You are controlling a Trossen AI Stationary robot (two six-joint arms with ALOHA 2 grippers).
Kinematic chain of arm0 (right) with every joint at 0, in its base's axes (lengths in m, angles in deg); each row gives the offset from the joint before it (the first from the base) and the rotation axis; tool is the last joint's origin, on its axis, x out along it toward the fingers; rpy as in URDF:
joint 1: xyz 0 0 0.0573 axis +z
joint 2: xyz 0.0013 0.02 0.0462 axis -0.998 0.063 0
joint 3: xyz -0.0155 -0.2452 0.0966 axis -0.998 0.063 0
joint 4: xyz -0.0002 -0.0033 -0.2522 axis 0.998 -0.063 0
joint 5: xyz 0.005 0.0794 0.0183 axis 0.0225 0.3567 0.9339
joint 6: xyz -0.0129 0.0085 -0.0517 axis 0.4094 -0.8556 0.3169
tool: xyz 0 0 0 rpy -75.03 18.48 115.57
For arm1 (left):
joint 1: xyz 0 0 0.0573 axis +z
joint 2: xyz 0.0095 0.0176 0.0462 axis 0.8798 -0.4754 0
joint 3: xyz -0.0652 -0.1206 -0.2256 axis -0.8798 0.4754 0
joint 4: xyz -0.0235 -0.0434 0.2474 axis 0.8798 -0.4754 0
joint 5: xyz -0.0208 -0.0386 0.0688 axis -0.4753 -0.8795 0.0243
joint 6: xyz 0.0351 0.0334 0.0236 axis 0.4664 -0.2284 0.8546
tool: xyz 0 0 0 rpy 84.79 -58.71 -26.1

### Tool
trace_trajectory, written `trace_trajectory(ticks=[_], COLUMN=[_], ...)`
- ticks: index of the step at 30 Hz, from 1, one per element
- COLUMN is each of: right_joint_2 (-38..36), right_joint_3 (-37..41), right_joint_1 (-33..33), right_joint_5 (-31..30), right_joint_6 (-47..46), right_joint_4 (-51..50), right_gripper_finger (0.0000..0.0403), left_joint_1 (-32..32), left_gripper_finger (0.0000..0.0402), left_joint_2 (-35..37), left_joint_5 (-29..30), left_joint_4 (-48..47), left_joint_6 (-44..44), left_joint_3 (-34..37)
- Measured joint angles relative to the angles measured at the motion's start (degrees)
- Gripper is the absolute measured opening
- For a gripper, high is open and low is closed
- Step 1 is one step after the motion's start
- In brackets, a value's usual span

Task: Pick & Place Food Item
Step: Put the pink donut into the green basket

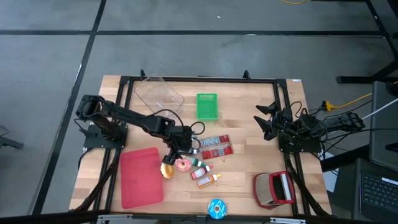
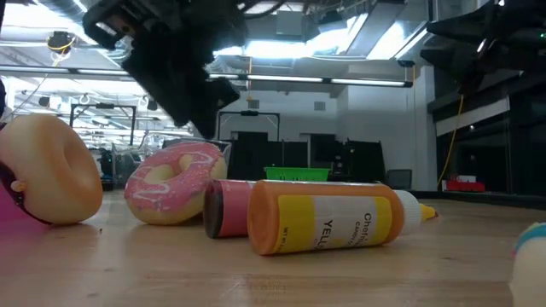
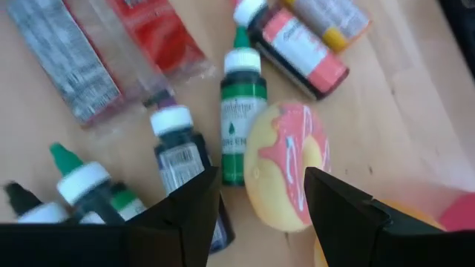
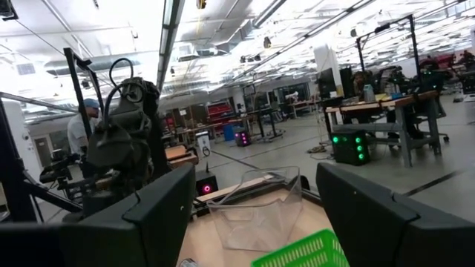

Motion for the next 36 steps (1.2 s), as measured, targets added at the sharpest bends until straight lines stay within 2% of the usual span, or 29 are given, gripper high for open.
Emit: trace_trajectory(ticks=[10, 21, 26, 33, 36], right_joint_2=[0.02, 0.0, 0.02, 0.02, 0.02], right_joint_3=[0.0, 0.0, 0.0, 0.0, 0.0], right_joint_1=[0.0, 0.0, -0.01, 0.0, 0.0], right_joint_5=[0.02, -0.05, -0.22, -0.2, -0.21], right_joint_6=[-0.79, -0.79, -0.79, -0.79, -0.79], right_joint_4=[-0.08, -0.28, -0.28, -0.28, -0.28], right_gripper_finger=[0.0283, 0.0283, 0.0283, 0.0283, 0.0283], left_joint_1=[0.74, 0.6, 0.59, 0.61, 0.96], left_gripper_finger=[0.0192, 0.0184, 0.0134, 0.0023, 0.0009], left_joint_2=[-5.04, -5.41, -5.41, -5.41, -5.41], left_joint_5=[-2.68, -5.22, -5.26, -5.26, -5.27], left_joint_4=[0.96, 1.32, 0.95, 1.1, 0.9], left_joint_6=[-0.21, -2.58, -2.58, -1.29, -1.38], left_joint_3=[-0.02, -0.04, -0.04, -0.04, -0.51])
